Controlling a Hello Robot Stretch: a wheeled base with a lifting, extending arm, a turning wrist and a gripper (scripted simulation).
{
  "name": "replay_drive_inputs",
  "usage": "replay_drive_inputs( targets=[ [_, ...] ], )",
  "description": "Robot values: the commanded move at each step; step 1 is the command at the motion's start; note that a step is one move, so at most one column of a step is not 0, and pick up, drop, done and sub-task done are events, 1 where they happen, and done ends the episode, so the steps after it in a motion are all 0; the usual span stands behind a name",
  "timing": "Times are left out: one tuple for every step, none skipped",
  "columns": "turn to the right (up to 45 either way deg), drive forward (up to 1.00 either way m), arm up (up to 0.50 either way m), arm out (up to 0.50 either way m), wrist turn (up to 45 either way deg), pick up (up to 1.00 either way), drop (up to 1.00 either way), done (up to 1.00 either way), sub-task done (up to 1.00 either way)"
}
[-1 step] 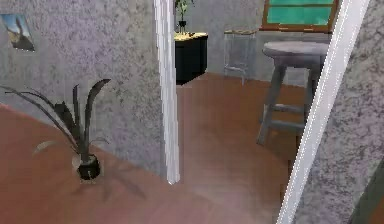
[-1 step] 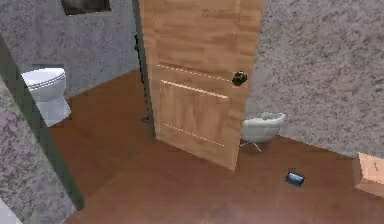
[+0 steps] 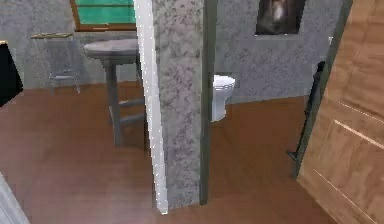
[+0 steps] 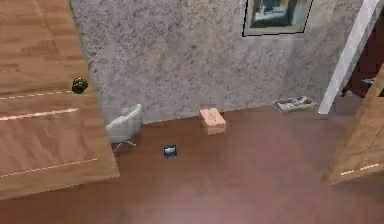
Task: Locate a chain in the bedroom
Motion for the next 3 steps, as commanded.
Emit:
replay_drive_inputs(
  targets=[
    [45.0, 0.0, 0.0, 0.0, 0.0, 0.0, 0.0, 0.0, 0.0],
    [45.0, 0.0, 0.0, 0.0, 0.0, 0.0, 0.0, 0.0, 0.0],
    [18.0, 0.0, 0.0, 0.0, 0.0, 0.0, 0.0, 0.0, 0.0]
  ],
)
